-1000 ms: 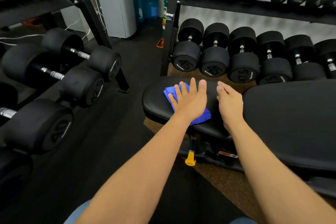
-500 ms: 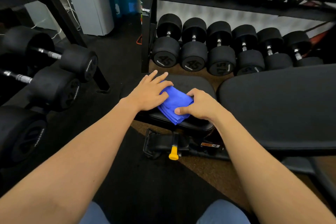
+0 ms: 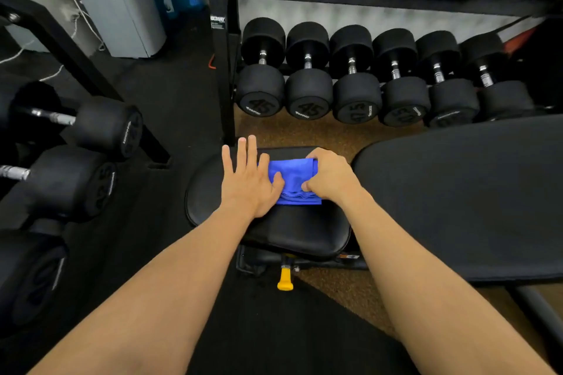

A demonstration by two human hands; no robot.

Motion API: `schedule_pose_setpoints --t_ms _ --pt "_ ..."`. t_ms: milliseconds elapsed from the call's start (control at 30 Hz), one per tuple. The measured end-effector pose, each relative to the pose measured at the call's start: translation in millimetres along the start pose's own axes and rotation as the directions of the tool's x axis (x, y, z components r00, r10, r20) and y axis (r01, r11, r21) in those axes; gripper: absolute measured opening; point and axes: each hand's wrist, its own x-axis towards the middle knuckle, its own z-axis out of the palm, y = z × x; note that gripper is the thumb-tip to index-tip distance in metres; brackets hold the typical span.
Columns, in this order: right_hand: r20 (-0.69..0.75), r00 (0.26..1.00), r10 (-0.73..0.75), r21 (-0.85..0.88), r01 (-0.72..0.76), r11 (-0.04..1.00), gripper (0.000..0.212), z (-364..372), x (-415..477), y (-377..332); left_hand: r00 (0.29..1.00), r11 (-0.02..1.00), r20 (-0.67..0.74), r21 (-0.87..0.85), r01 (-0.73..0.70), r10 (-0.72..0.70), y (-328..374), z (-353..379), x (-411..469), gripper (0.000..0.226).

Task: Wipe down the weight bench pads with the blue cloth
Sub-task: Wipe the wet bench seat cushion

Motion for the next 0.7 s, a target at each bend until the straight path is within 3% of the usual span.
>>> schedule_pose_setpoints --t_ms 67,167,233,300,367,433,500,600,700 --pt "-0.041 0.999 -0.006 -0.066 0.003 0.998 0.044 -4 22 -6 0.996 0.998 0.091 0.063 -0.013 0.007 6 -11 25 0.066" --pt "-0.095 0.995 -0.018 -0.191 0.000 0.982 0.038 -1 33 -9 0.979 1.000 0.205 0.011 0.023 -0.025 3 -22 51 0.065" --pt "-0.165 0.985 -0.049 -0.257 0.005 0.966 0.033 4 21 -10 0.981 0.999 0.194 -0.033 0.005 0.002 -10 -35 46 0.063" --pt "-0.207 0.975 -0.078 -0.209 0.034 0.977 0.028 9 -2 -10 0.992 0.995 0.097 -0.062 -0.077 0.083 -21 -52 26 0.052" --pt "-0.164 0.985 -0.057 -0.062 0.047 0.997 0.024 7 -30 -10 0.989 0.971 0.096 -0.225 -0.085 0.109 -27 -74 -1 0.038" --pt "-0.102 0.995 0.002 0.149 0.013 0.989 0.022 -2 -64 -10 0.981 0.844 0.192 -0.530 0.083 0.024 -28 -95 -27 0.036" --pt "-0.032 0.996 0.080 0.349 -0.064 0.935 0.022 -18 -98 -14 0.968 0.660 0.247 -0.720 0.215 -0.045 -26 -116 -51 0.037" --pt "0.052 0.986 0.155 0.543 -0.159 0.824 0.023 -42 -144 -15 0.942 0.459 0.321 -0.825 0.329 -0.098 -13 -145 -84 0.047" --pt "0.047 0.972 0.229 0.650 -0.204 0.732 0.035 -62 -185 -6 0.881 0.199 0.472 -0.861 0.468 -0.028 4 -164 -104 0.064"
